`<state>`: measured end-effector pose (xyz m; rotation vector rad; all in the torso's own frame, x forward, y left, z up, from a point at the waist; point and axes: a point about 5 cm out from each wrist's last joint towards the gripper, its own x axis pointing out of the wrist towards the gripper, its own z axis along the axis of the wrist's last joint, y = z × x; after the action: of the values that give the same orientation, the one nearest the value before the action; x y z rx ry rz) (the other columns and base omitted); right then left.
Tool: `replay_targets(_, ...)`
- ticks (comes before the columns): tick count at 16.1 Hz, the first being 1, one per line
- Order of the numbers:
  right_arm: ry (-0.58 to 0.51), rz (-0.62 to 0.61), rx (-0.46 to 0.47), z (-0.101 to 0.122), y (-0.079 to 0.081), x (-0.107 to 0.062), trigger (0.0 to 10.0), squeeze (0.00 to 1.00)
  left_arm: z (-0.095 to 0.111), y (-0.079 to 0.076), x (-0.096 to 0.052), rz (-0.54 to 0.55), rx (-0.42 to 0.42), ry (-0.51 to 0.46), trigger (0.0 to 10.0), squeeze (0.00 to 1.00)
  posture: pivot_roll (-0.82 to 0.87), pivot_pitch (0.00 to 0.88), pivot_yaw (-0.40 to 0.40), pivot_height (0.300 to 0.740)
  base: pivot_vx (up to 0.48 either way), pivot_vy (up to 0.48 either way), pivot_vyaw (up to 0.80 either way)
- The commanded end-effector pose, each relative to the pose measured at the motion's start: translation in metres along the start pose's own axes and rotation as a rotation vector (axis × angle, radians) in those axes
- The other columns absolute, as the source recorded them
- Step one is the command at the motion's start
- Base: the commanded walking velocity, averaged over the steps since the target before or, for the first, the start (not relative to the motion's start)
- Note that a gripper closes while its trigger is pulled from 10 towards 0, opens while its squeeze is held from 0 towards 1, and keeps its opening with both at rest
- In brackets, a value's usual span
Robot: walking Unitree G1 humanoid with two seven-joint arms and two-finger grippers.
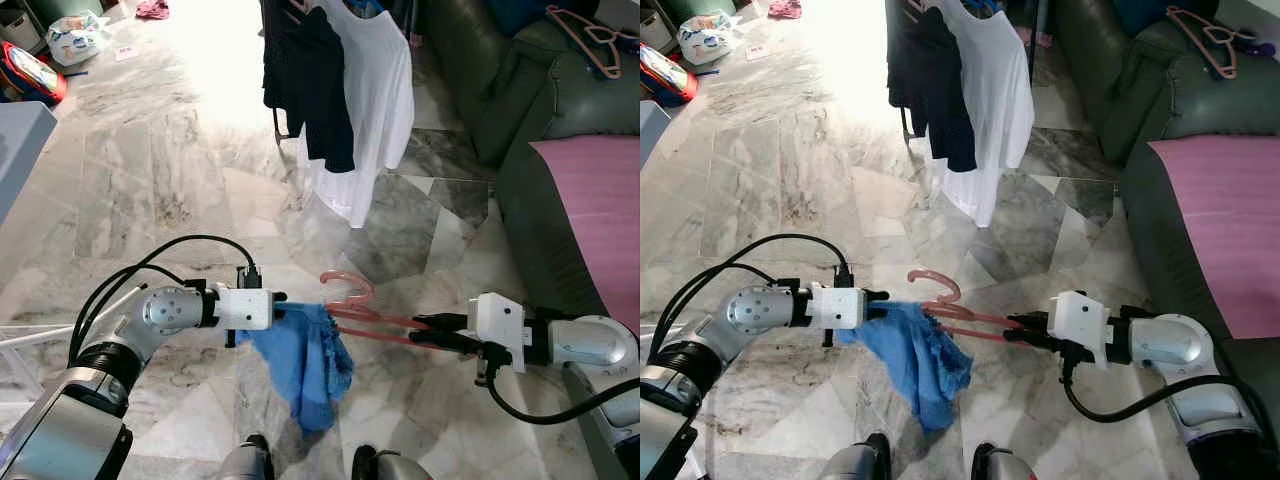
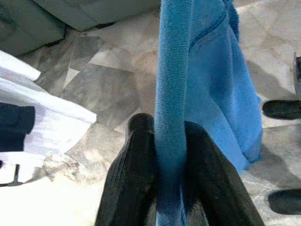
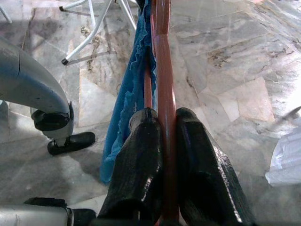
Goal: Hang hanger
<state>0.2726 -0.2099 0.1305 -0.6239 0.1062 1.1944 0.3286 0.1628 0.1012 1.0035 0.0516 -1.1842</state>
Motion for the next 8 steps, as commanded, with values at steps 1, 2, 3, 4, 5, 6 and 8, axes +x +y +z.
replay_targets(1, -0.001, 0.001, -0.031, 0.0019, -0.0014, -0.0011, 10.0, 0.00, -0.0049, -0.0040, -0.0021, -0.029, -0.032, 0.019, 0.0, 0.00, 0.02, 0.234, 0.039, 0.740, 0.000, 0.000, 0.00)
replay_targets(2, 0.002, -0.001, -0.038, 0.0018, -0.0019, -0.0008, 10.0, 0.00, -0.0064, -0.0059, -0.0022, -0.051, -0.040, 0.030, 0.0, 0.00, 0.02, 0.232, 0.040, 0.740, 0.000, 0.000, 0.00)
replay_targets(3, 0.003, -0.002, -0.041, 0.0018, -0.0022, -0.0007, 10.0, 0.00, -0.0068, -0.0068, -0.0021, -0.060, -0.043, 0.032, 0.0, 0.00, 0.02, 0.233, 0.041, 0.740, 0.000, 0.000, 0.00)
replay_targets(4, 0.005, -0.004, -0.047, 0.0020, -0.0027, -0.0005, 10.0, 0.00, -0.0073, -0.0085, -0.0016, -0.074, -0.048, 0.035, 0.0, 0.00, 0.02, 0.233, 0.041, 0.740, 0.000, 0.000, 0.00)
replay_targets(5, 0.006, -0.008, -0.055, 0.0020, -0.0032, -0.0002, 10.0, 0.00, -0.0074, -0.0094, -0.0011, -0.082, -0.052, 0.036, 0.0, 0.00, 0.01, 0.231, 0.042, 0.740, 0.000, 0.000, 0.00)
replay_targets(6, 0.008, -0.015, -0.064, 0.0019, -0.0039, 0.0000, 10.0, 0.00, -0.0076, -0.0103, -0.0006, -0.089, -0.056, 0.038, 0.0, 0.00, 0.01, 0.231, 0.042, 0.740, 0.000, 0.000, 0.00)
replay_targets(8, 0.008, -0.027, -0.071, 0.0014, -0.0055, 0.0006, 10.0, 0.00, -0.0078, -0.0119, 0.0003, -0.104, -0.066, 0.039, 0.0, 0.00, 0.01, 0.231, 0.040, 0.740, 0.000, 0.000, 0.00)
